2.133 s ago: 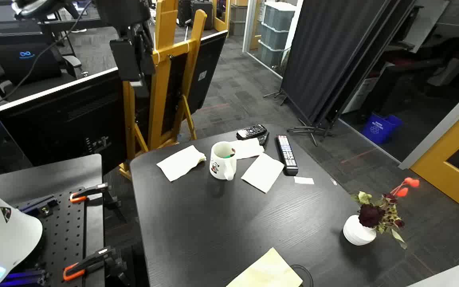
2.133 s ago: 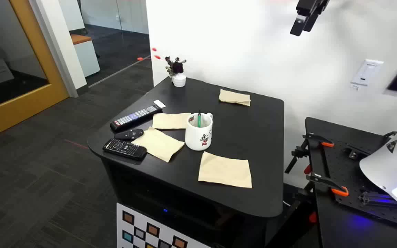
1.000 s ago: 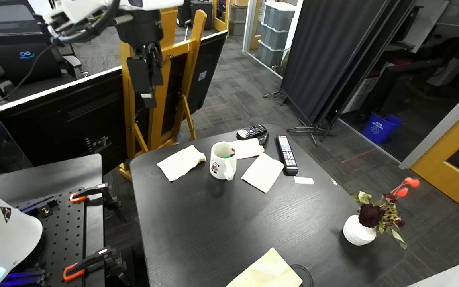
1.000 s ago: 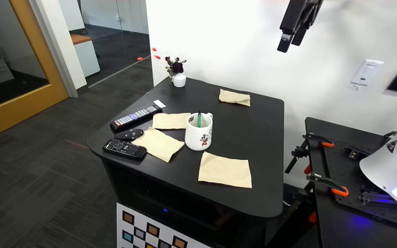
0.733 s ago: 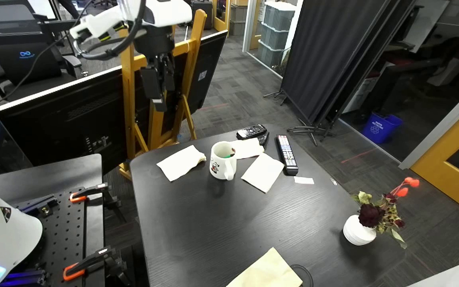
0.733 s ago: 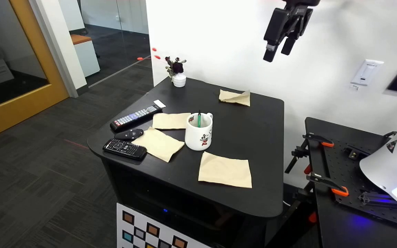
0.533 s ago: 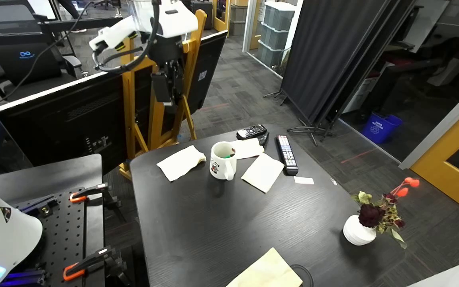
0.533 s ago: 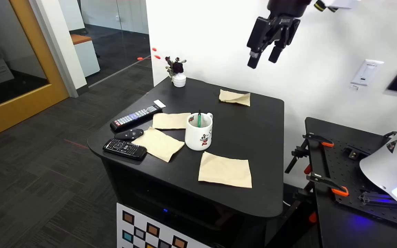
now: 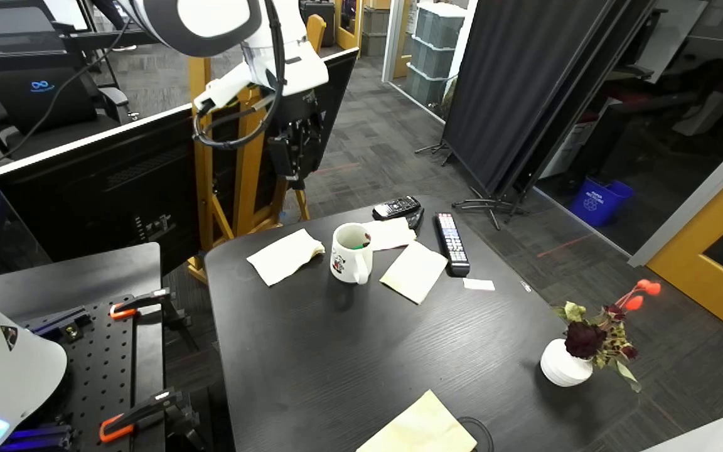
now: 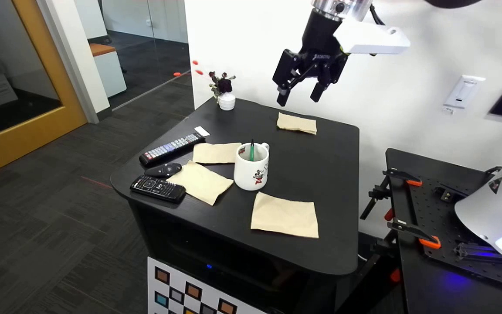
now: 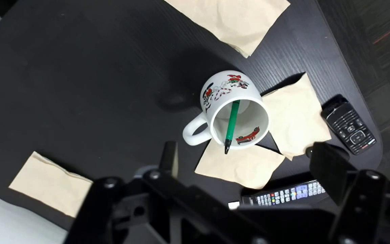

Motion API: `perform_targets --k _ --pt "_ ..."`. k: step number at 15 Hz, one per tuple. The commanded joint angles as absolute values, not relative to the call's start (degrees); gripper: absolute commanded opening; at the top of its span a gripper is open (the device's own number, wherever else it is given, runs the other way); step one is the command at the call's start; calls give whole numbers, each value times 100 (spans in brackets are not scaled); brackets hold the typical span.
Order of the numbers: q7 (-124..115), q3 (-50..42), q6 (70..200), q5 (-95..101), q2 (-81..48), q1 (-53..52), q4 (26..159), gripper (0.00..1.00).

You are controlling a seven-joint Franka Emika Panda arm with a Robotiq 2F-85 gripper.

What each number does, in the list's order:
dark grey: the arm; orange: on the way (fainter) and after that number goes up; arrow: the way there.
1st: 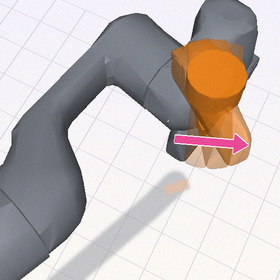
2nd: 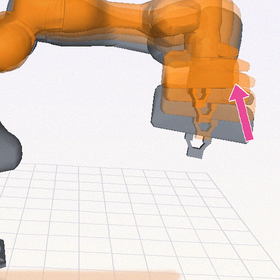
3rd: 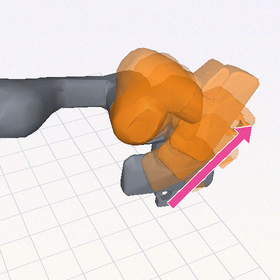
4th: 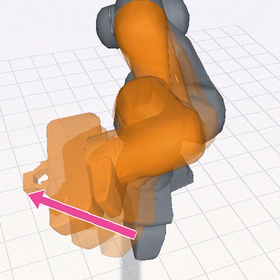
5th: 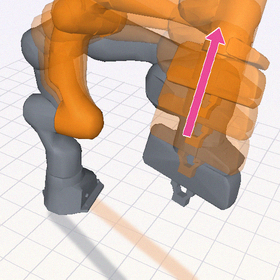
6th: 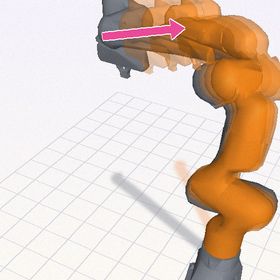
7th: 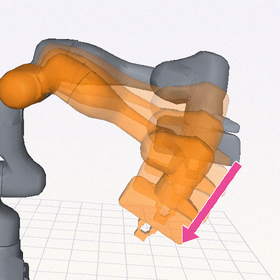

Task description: Put the pen on the table

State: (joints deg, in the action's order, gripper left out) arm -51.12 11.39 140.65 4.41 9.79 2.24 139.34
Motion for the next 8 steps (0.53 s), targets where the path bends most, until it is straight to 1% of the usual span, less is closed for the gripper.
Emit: perform_targets --k 1,8 --pt "-5734 1068 14157 812 453 156 13528 100" --pt "-5783 753 14147 861 -126 -62 13110 100"
